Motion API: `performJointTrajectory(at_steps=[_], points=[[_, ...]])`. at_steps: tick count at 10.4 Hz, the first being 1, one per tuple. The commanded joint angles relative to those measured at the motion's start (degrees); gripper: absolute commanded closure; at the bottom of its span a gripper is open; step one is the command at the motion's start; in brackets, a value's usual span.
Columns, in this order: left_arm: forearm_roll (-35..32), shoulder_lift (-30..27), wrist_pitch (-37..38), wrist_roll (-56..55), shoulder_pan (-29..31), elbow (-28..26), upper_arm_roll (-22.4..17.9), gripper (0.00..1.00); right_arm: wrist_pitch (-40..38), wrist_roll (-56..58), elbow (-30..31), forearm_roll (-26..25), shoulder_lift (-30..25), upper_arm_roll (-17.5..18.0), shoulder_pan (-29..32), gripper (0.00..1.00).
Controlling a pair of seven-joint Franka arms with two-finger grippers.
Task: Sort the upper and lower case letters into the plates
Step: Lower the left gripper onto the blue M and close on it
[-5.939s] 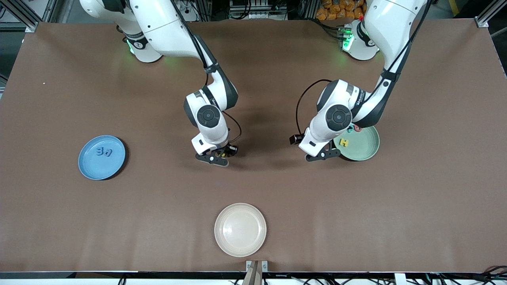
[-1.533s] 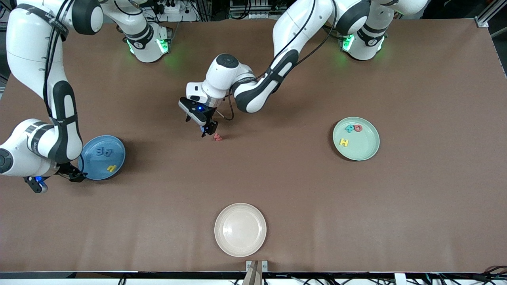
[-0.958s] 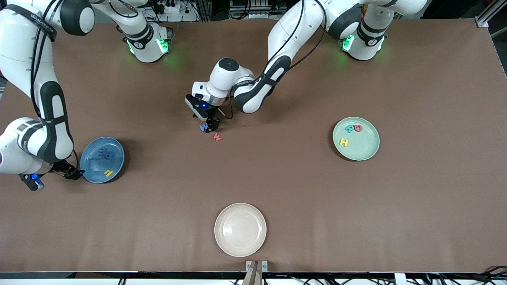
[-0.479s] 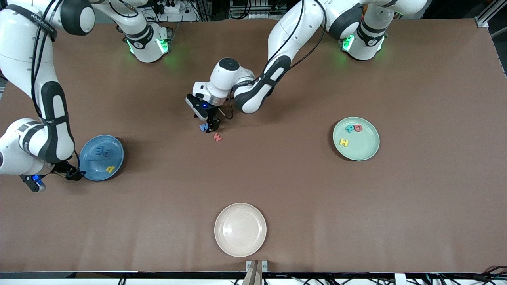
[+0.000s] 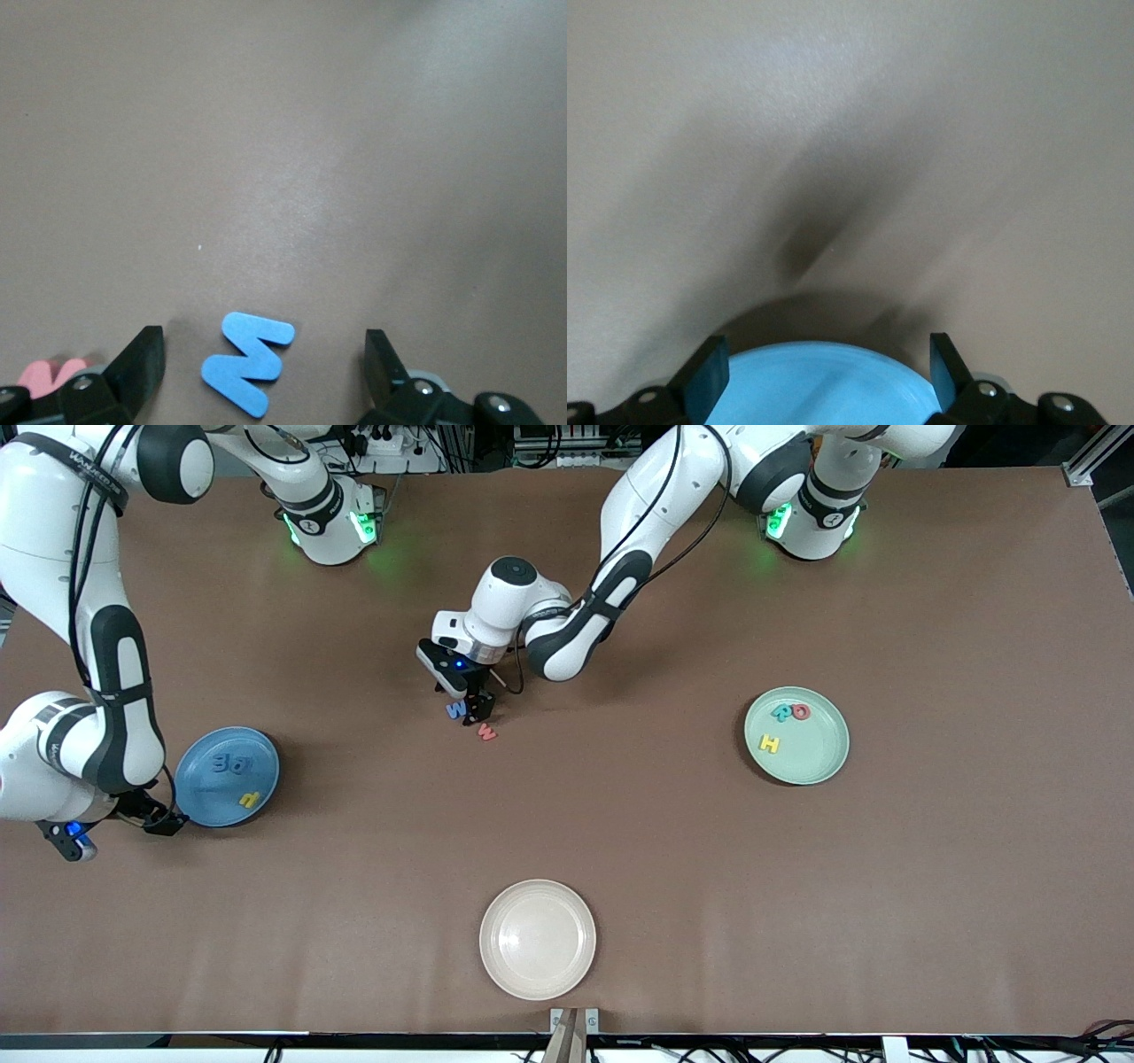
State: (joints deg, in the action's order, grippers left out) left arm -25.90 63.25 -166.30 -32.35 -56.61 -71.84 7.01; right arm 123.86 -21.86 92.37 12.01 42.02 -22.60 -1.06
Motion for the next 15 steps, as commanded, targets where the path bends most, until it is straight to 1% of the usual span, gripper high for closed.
performJointTrajectory(at_steps=[1,2,3,4,6,7,8,9,10,15], points=[[-1.7,-0.8,-0.6,0.5,0.2,-0.8,-0.4,0.00,-1.0,0.8,-0.3,-0.4,-1.1,0.5,0.8,0.00],[-1.4,-0.8,-0.6,0.2,0.2,-0.8,-0.4,0.13,-1.0,0.8,-0.2,-0.4,-1.1,0.5,0.8,0.00],[-1.3,-0.8,-0.6,-0.2,0.2,-0.8,-0.4,0.21,-1.0,0.7,-0.1,-0.4,-1.0,0.5,0.8,0.00],[-1.2,-0.7,-0.6,-0.3,0.2,-0.7,-0.4,0.25,-1.0,0.7,-0.1,-0.4,-1.0,0.5,0.8,0.00],[-1.1,-0.7,-0.7,-0.4,0.2,-0.6,-0.4,0.47,-1.0,0.7,0.1,-0.4,-1.0,0.5,0.7,0.00],[-1.0,-0.8,-0.6,-0.5,0.2,-0.6,-0.4,0.53,-1.0,0.7,0.1,-0.4,-1.0,0.5,0.7,0.00],[-1.0,-0.8,-0.6,-0.5,0.2,-0.6,-0.4,0.64,-1.0,0.7,0.1,-0.3,-1.0,0.5,0.7,0.00],[-1.0,-0.8,-0.7,-0.6,0.2,-0.6,-0.4,0.77,-1.0,0.7,0.1,-0.3,-1.0,0.5,0.6,0.00],[-0.9,-0.8,-0.6,-1.0,0.2,-0.6,-0.3,0.81,-1.0,0.7,0.2,-0.3,-1.0,0.5,0.6,0.00],[-0.8,-2.2,-0.3,-2.1,0.4,-0.7,-0.2,0.83,-1.1,0.5,0.2,-0.3,-1.1,0.5,0.4,0.00]])
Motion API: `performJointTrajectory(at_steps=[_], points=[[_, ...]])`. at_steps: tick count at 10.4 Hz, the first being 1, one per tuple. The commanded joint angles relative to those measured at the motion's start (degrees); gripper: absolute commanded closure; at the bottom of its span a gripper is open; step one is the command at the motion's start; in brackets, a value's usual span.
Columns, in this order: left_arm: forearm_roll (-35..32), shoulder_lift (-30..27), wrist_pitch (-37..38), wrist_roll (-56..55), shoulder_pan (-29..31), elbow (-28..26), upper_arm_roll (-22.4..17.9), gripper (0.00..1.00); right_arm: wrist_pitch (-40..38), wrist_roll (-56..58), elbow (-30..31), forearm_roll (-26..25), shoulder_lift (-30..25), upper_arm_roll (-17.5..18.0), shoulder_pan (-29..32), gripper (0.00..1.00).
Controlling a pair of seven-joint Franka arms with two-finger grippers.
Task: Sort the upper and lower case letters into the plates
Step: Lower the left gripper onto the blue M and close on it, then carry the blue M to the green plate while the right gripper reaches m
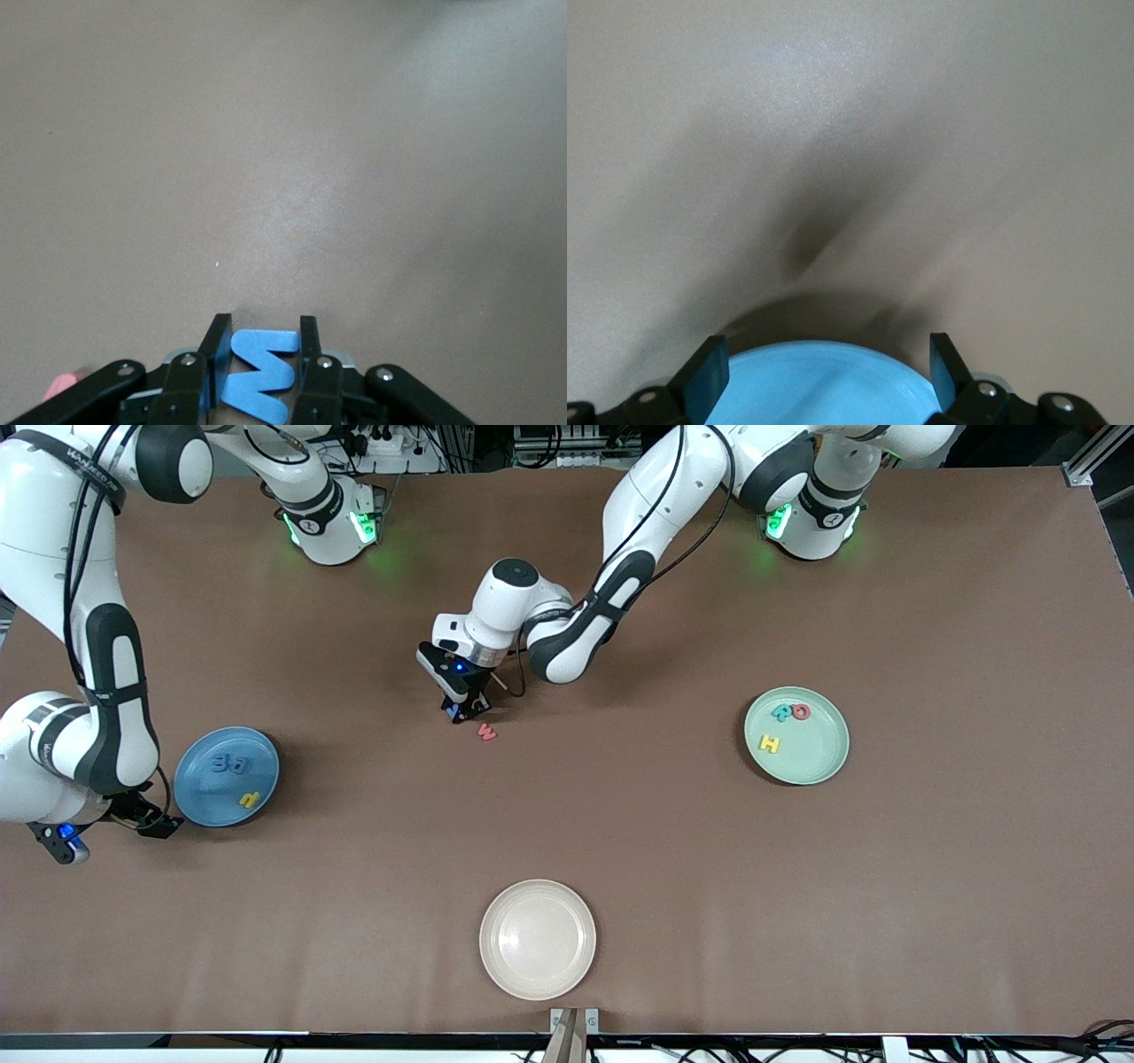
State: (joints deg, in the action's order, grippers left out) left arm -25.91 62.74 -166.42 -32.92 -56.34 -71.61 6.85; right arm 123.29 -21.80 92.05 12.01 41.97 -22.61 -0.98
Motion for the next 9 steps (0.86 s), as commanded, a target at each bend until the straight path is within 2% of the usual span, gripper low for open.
performJointTrajectory(at_steps=[1,4,5,7,9], points=[[-0.6,-3.0,0.1,-1.5,0.5,-1.2,0.1,0.83,-0.5,0.4,0.5,-0.3,-1.2,0.5,-0.1,0.00],[0.0,-5.9,7.2,-1.4,2.0,-1.6,2.0,0.83,-2.7,-0.3,0.1,0.1,-1.7,0.5,-1.6,0.00],[-0.1,-7.5,10.4,-1.0,3.0,-3.3,2.9,0.83,-2.9,-0.3,0.4,0.2,-2.8,0.7,-2.1,0.00],[0.0,-12.7,11.6,1.3,7.4,-10.4,4.7,0.84,-5.3,-0.8,0.4,0.4,-4.9,0.8,-4.8,0.00],[0.0,-18.5,11.6,4.3,12.3,-20.1,6.7,0.84,-6.6,-5.0,0.6,1.8,-7.1,0.8,-9.2,0.00]])
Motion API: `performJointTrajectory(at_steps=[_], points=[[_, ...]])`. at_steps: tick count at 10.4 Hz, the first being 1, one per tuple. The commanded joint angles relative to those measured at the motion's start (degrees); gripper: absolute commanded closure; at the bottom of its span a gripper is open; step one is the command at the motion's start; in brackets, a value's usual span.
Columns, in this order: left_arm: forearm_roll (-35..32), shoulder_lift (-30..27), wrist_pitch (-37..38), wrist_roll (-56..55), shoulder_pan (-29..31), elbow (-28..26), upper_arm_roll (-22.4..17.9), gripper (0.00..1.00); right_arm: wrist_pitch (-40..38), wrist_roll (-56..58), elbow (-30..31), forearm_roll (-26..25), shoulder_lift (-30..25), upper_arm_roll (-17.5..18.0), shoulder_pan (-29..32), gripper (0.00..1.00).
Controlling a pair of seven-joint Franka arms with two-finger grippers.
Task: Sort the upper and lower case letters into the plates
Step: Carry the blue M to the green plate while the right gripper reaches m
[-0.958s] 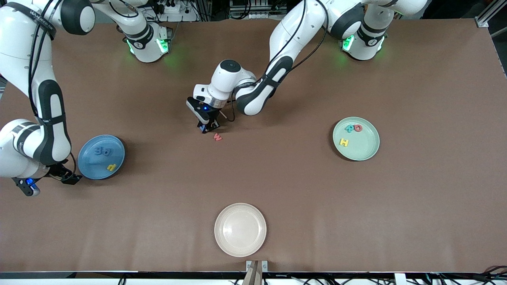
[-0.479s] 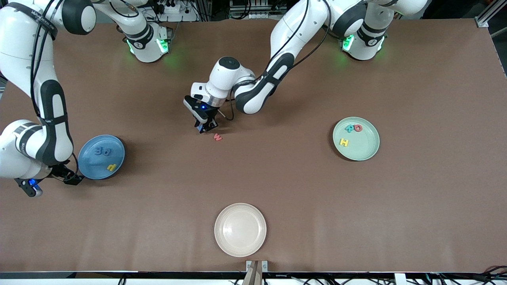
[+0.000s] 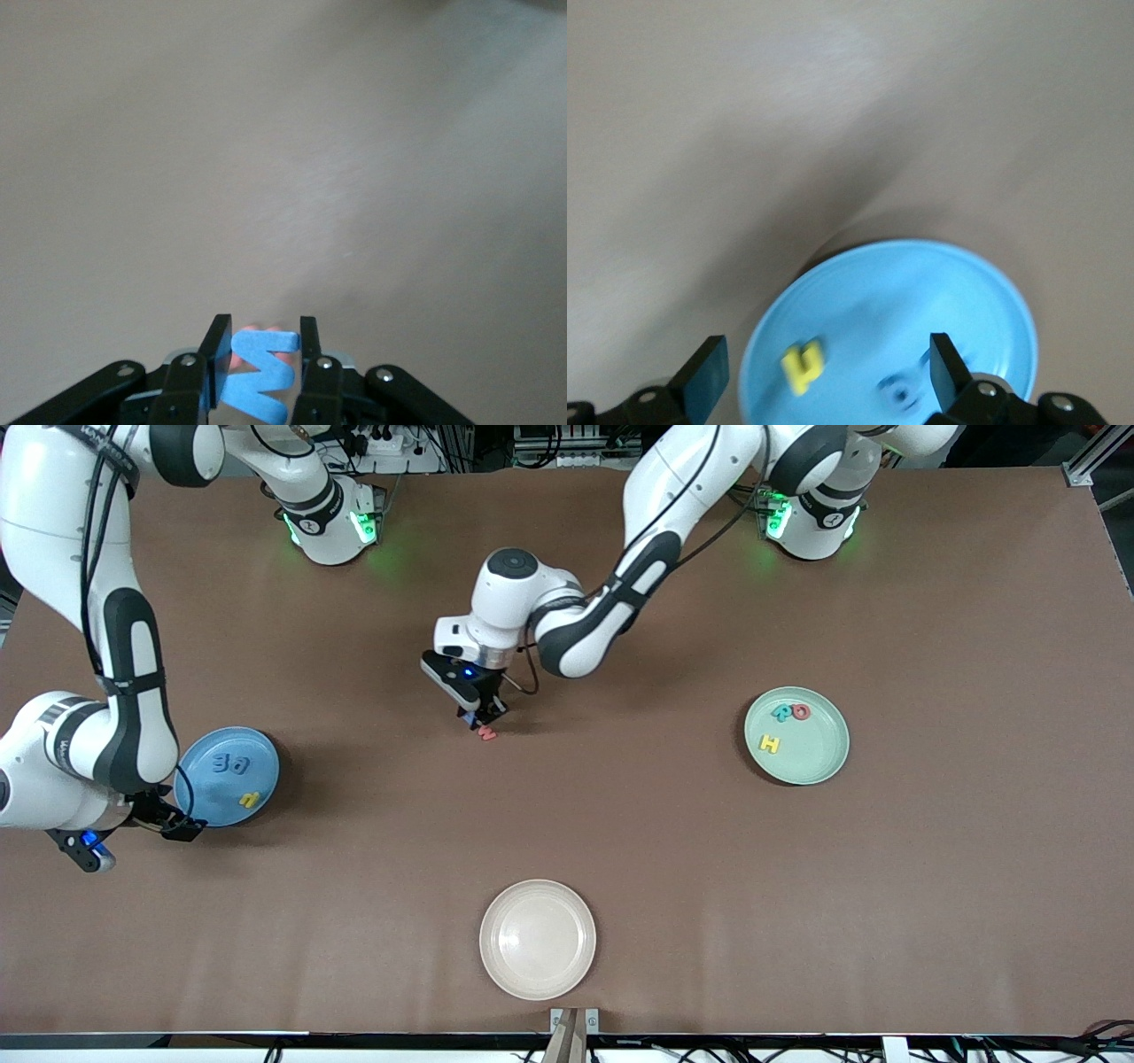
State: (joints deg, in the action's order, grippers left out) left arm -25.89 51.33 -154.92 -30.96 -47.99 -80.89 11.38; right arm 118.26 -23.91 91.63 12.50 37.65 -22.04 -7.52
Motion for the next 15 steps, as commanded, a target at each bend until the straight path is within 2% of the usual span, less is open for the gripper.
performJointTrajectory(at_steps=[1,3,5,6,8,9,11,13,15], points=[[0.0,-10.4,0.1,6.1,7.2,-15.9,3.2,0.84,-1.8,-3.3,0.9,2.9,-3.3,0.2,-5.1,0.00],[0.1,-17.7,0.2,13.3,12.6,-26.1,4.1,0.85,-1.3,-2.2,0.7,6.5,-3.9,0.3,-6.1,0.00],[2.5,-24.3,0.5,21.4,20.0,-35.3,7.2,0.85,-0.9,0.1,0.5,10.2,-3.9,0.7,-6.9,0.00],[4.1,-27.8,3.1,24.3,22.8,-39.0,9.2,0.85,-0.3,0.2,0.5,10.3,-3.8,0.9,-7.4,0.00],[7.9,-34.6,7.3,31.5,26.4,-44.9,10.3,0.85,-0.2,-0.4,0.7,10.4,-3.7,0.9,-10.2,0.00],[11.4,-37.2,9.1,37.1,28.3,-46.9,10.4,0.85,-0.4,-1.4,0.7,10.6,-3.8,0.8,-12.4,0.00],[21.3,-42.3,19.3,50.7,30.9,-47.3,10.3,0.85,0.0,-11.6,1.0,10.4,-3.7,1.6,-15.8,0.00],[23.5,-46.5,25.0,59.2,34.2,-48.6,10.2,0.83,0.1,-18.6,1.1,10.3,-3.7,3.4,-17.4,0.00],[24.7,-47.7,28.8,63.7,38.4,-50.9,10.1,0.91,1.1,-18.1,1.2,7.9,-3.7,9.6,-16.5,0.00]])
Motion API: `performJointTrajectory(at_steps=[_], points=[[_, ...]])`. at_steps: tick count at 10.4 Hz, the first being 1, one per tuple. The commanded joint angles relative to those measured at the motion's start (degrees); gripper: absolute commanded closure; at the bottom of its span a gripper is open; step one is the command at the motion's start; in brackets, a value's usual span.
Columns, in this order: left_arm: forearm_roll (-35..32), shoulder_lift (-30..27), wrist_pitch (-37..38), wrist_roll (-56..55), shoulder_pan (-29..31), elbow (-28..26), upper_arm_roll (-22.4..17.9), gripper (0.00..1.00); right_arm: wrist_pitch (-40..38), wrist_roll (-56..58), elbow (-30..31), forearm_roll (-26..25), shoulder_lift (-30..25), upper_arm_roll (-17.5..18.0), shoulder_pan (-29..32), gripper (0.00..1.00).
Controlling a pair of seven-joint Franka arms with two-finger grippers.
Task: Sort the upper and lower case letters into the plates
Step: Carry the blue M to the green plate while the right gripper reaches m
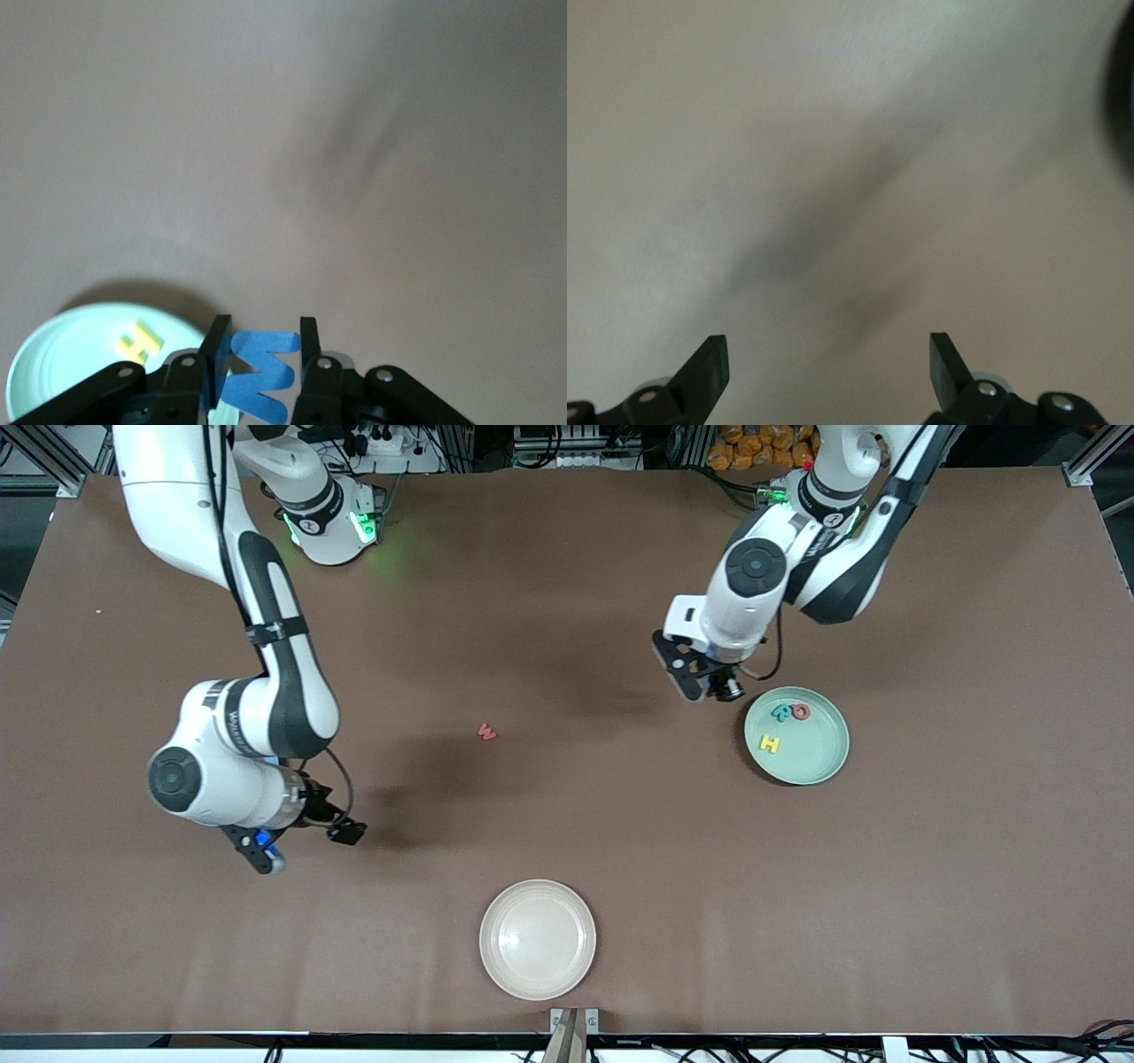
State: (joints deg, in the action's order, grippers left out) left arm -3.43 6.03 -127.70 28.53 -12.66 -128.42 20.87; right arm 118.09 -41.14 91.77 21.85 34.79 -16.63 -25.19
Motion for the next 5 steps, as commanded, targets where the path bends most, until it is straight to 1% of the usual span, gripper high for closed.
performJointTrajectory(at_steps=[1,2,3,4,5], points=[[2.2,-3.3,1.6,6.6,4.4,-5.0,0.4,0.90,2.3,-0.9,0.9,-7.8,-0.9,7.6,1.7,0.00],[2.1,-3.4,1.2,8.5,5.4,-6.0,0.1,0.89,4.8,-0.9,1.2,-15.9,-0.3,11.1,1.9,0.00],[1.9,-3.2,0.4,11.1,7.1,-6.5,-0.4,0.89,7.0,-0.4,2.7,-20.1,0.0,13.4,1.9,0.00],[1.8,-3.2,0.3,14.9,7.6,-6.5,-2.2,0.89,9.3,0.7,3.9,-21.3,0.1,14.7,1.7,0.00],[1.6,-3.0,0.1,18.6,7.8,-6.5,-4.8,0.89,10.7,3.1,4.6,-21.7,0.1,16.7,1.8,0.00]])
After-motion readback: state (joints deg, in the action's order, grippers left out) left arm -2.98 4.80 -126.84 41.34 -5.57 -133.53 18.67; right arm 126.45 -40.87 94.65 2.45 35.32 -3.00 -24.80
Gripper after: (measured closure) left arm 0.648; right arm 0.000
